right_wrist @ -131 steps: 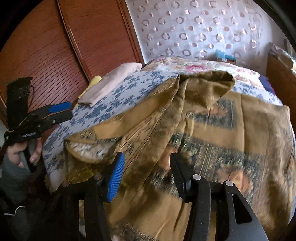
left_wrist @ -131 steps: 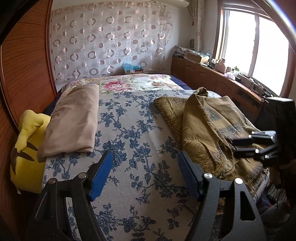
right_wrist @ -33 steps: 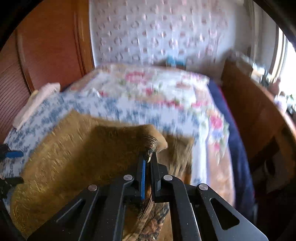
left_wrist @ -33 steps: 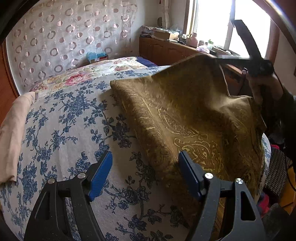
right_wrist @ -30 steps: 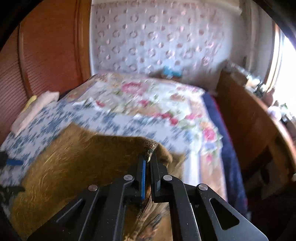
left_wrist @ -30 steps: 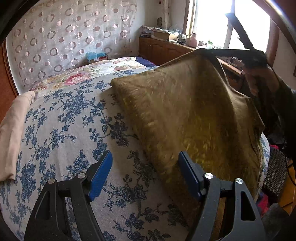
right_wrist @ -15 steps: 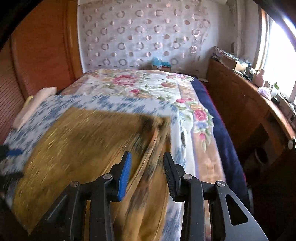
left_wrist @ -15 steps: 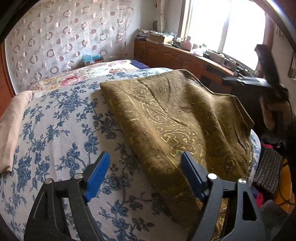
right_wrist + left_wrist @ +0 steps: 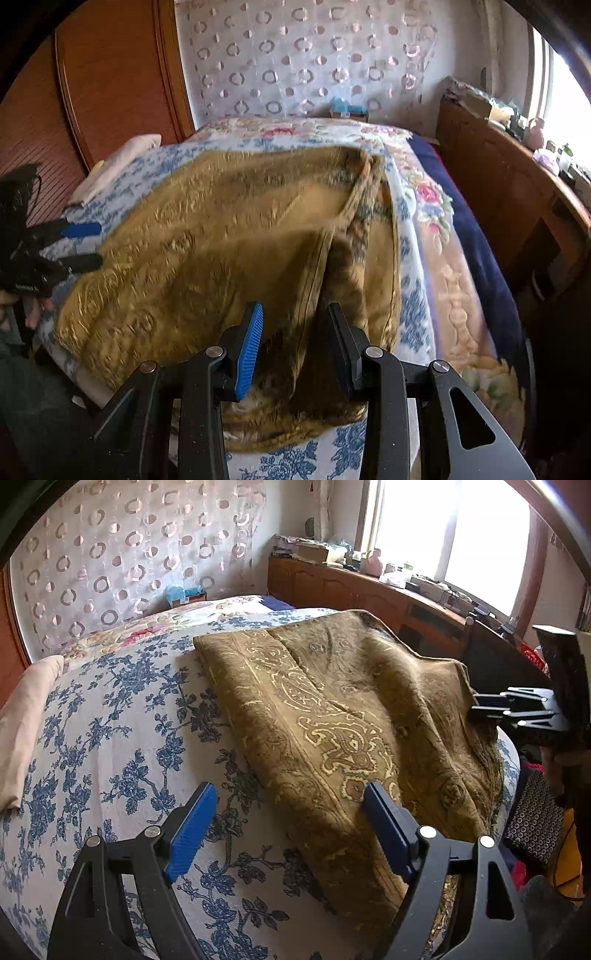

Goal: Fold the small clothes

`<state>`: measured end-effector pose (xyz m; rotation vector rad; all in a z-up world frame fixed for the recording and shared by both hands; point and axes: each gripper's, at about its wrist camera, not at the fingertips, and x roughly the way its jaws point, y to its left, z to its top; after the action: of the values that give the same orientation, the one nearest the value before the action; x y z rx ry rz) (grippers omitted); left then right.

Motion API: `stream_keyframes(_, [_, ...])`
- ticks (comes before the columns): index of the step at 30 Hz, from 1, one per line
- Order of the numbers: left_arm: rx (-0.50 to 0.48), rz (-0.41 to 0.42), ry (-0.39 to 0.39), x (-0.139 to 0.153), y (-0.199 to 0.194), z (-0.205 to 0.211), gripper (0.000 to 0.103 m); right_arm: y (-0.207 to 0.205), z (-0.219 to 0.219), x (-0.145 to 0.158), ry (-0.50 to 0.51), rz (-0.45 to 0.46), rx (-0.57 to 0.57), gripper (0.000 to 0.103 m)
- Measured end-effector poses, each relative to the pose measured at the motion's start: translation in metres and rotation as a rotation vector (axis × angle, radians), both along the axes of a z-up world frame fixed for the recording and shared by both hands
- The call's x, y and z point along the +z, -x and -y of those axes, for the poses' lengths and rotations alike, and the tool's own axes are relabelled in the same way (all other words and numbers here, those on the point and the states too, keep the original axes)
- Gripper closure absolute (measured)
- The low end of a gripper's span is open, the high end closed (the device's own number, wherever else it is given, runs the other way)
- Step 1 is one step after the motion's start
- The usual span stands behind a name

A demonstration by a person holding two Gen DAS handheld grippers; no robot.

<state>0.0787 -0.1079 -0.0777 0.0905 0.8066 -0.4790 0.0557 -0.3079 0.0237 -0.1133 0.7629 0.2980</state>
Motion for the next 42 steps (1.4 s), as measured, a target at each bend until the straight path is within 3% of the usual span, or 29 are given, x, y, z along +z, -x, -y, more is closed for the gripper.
stream_keyframes(2, [0.000,-0.001,-0.005,-0.001,0.001,0.001,0.021,0.001,0.003,-0.004,0.004,-0.014,-0.009,0.074])
stream_keyframes(4, [0.000,-0.003,-0.005,-0.001,0.001,0.002,0.021,0.002,0.006,-0.005,-0.005,-0.023,0.003,0.094])
stream_keyframes(5, [0.001,-0.004,-0.006,-0.001,0.001,0.002,0.021,0.005,0.007,-0.003,-0.015,-0.020,0.018,0.096])
stream_keyframes(14, [-0.012,-0.013,0.006,-0.001,0.005,0.005,0.021,0.039,0.037,0.038,0.004,0.062,0.017,0.097])
stream_keyframes(20, [-0.030,-0.039,0.007,-0.006,0.012,0.007,0.021,0.040,0.040,0.024,0.022,0.001,-0.002,0.097])
stream_keyframes(21, [-0.033,-0.046,0.006,-0.008,0.013,0.007,0.021,0.040,0.038,0.024,0.025,0.000,-0.009,0.095])
stream_keyframes(24, [-0.038,-0.060,0.003,-0.012,0.017,0.007,0.021,0.030,0.026,0.026,0.043,0.007,-0.037,0.071])
stream_keyframes(33, [-0.040,-0.068,0.016,-0.015,0.026,0.004,0.023,0.031,0.008,0.038,0.038,0.084,-0.046,0.068])
stream_keyframes(39, [-0.068,-0.071,0.026,-0.014,0.035,0.005,0.043,0.038,-0.009,0.035,0.029,0.100,0.005,0.066])
stream_keyframes(42, [-0.084,-0.077,0.035,-0.013,0.040,0.005,0.051,0.045,-0.012,0.033,0.020,0.090,0.038,0.053])
